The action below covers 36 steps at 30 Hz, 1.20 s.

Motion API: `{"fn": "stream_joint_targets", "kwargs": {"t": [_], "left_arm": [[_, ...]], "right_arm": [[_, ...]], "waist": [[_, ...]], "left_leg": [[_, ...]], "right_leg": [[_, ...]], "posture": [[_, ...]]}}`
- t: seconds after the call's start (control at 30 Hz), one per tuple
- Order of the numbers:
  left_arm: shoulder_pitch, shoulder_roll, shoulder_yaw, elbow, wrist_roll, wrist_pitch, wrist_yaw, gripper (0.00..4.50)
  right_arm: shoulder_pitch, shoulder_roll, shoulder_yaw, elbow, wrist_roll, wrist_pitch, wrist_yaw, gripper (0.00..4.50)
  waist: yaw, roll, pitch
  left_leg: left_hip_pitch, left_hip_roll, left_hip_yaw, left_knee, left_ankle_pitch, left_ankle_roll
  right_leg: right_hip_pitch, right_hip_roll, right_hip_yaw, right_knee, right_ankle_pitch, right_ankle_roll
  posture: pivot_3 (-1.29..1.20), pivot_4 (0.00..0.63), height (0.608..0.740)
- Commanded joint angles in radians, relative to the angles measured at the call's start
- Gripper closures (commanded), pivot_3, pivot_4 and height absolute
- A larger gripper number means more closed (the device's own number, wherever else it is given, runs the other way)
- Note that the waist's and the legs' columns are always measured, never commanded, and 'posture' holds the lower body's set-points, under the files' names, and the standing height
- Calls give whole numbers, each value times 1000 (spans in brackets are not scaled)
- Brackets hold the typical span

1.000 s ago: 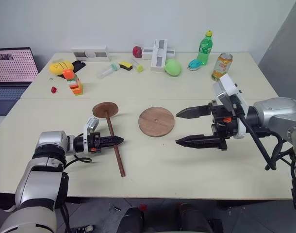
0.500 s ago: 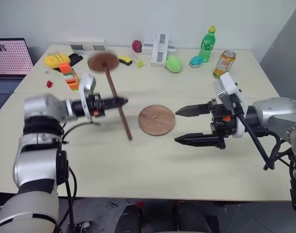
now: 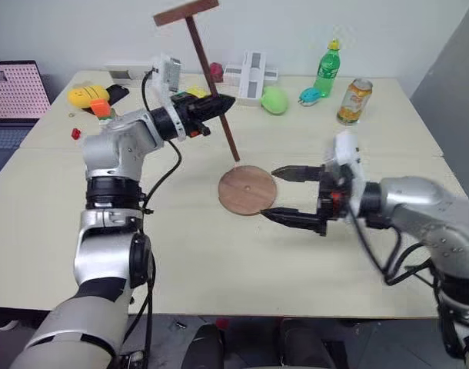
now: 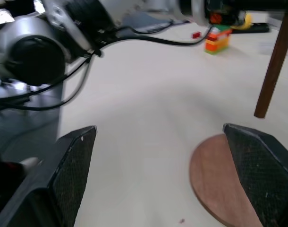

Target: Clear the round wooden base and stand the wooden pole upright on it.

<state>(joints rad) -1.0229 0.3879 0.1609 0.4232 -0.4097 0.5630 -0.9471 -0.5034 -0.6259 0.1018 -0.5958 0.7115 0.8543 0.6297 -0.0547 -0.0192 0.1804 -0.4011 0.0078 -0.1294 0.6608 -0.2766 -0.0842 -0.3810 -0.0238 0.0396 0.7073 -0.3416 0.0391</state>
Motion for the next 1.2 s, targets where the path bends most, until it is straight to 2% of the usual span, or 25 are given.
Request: {"fn": "stream_joint_targets", "kwargs": {"t": [0.03,0.23,0.3,0.67,1.2], "left_arm": [[64,-16,-20,-78,33,-112,49,4185],[160,-58,-68,-69,78,-217,96,4185],[162,-62,-67,-63,74,-218,103,4185],[188,-118,-120,-97,63,-195,101,4185],[195,-75,-125,-71,88,-219,88,4185]], "right_arm": [[66,71,50,-67,-122,-86,-119,0],[131,172,135,-31,-341,-164,-290,0],[141,182,156,-17,-381,-186,-294,0],[208,218,156,3,-410,-164,-265,0],[232,242,119,-9,-411,-119,-265,0]], "waist": [[0,0,0],[-2,0,0],[-2,0,0],[-2,0,0],[-5,0,0]], "left_leg": [[0,0,0,0,0,0],[1,0,0,1,0,0],[1,0,0,1,0,0],[1,0,0,1,0,0],[2,0,0,1,0,0]], "right_leg": [[0,0,0,0,0,0],[-2,1,1,6,0,0],[-2,1,1,6,0,0],[-2,2,1,6,0,0],[-2,2,1,6,0,0]], "posture": [[0,150,740],[0,150,740],[0,150,740],[0,150,740],[0,150,740]]}}
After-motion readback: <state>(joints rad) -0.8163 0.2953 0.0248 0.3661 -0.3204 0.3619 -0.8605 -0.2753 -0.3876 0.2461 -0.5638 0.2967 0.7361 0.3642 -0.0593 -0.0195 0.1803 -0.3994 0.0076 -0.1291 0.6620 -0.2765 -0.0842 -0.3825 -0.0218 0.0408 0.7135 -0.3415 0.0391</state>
